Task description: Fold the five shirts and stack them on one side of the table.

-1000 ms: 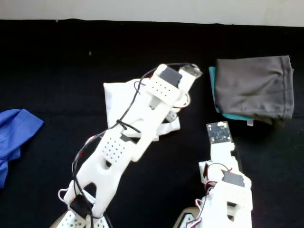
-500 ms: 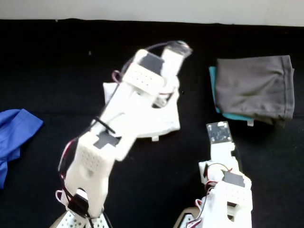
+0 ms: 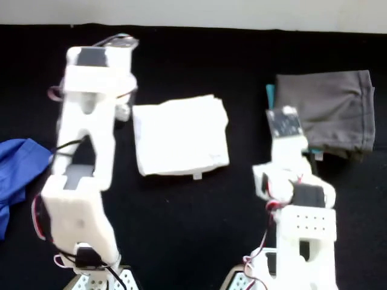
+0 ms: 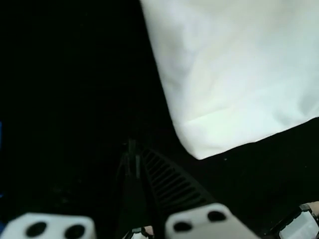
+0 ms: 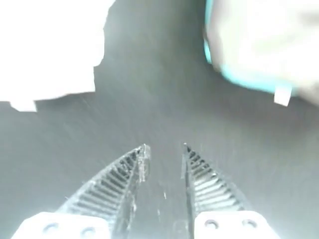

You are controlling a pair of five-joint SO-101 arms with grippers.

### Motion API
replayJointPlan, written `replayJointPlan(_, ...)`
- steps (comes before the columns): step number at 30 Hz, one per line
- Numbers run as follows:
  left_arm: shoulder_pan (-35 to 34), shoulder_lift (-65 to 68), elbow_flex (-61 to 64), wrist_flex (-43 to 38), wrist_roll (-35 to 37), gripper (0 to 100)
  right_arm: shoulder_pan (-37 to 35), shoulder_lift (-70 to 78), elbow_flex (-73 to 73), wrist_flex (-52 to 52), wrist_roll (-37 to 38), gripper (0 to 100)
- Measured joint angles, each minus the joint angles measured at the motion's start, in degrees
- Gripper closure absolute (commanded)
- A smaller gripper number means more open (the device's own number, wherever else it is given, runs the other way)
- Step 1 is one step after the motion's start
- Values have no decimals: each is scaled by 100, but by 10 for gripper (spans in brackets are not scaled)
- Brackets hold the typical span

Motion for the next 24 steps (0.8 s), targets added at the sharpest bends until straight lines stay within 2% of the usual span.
replayJointPlan(3,-343,-809,1090,-149,-141,991,-387,844,-844,35,-158,875)
replayJointPlan(6,-774,-1477,2365,-870,-141,991,-695,1899,-1785,53,-563,859)
replayJointPlan(11,-1196,-2066,4492,-2163,-176,991,-1222,3930,-3490,141,-1319,700)
replayJointPlan(13,-1336,-2145,5134,-2602,-176,991,-1442,4765,-4149,281,-1635,669)
replayJointPlan(20,-1512,-2180,6532,-3938,-167,991,-1952,7279,-6576,765,-2497,663)
replayJointPlan(24,-1512,-2224,6919,-4457,-167,991,-2092,8563,-7903,1002,-2655,663)
